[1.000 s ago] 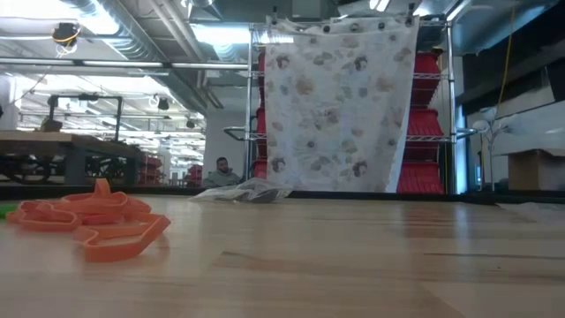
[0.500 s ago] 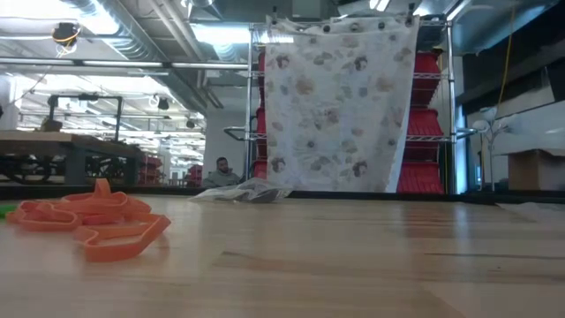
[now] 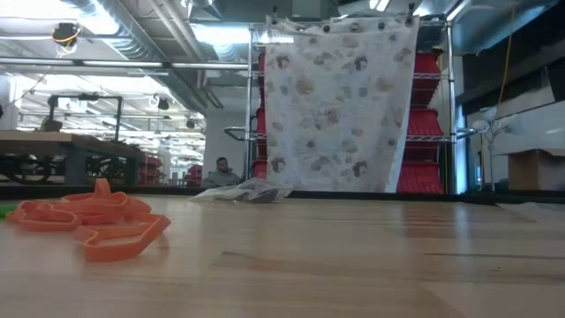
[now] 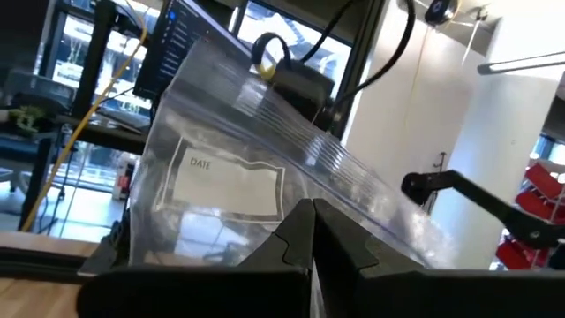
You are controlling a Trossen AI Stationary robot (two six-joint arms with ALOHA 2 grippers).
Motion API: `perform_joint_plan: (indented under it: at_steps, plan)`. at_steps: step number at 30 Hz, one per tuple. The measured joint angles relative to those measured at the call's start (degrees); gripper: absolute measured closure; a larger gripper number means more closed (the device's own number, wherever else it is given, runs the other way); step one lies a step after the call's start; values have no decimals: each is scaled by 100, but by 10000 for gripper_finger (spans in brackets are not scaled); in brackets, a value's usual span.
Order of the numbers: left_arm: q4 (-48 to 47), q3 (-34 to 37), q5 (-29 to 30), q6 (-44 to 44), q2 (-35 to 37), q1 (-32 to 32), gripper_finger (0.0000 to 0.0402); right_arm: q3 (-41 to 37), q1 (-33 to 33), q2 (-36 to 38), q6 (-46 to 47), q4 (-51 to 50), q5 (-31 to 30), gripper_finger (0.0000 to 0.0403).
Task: Sort rubber bands
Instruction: Open the transparent zip bag
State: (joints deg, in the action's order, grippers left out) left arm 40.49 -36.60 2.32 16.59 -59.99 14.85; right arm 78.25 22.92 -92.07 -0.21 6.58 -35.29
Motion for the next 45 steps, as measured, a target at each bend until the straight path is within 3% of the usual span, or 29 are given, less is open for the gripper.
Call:
perform_joint_plan:
  at_steps: [9, 21, 28, 39, 45]
  plan:
    - [-96, 0, 29, -3, -39, 4, 401, -3, -45, -170, 126, 410, 540, 84]
    - [-116, 0, 25, 113, -39, 15, 401, -3, -92, -304, -252, 737, 409, 99]
    - [-83, 0, 25, 94, -41, 4, 401, -3, -94, -304, -248, 652, 375, 180]
    - [-77, 0, 407, 108, -39, 4, 401, -3, -129, -339, -481, 534, 289, 387]
    - [-172, 0, 405, 115, -19, -2, 394, -3, -127, -339, -503, 379, 291, 394]
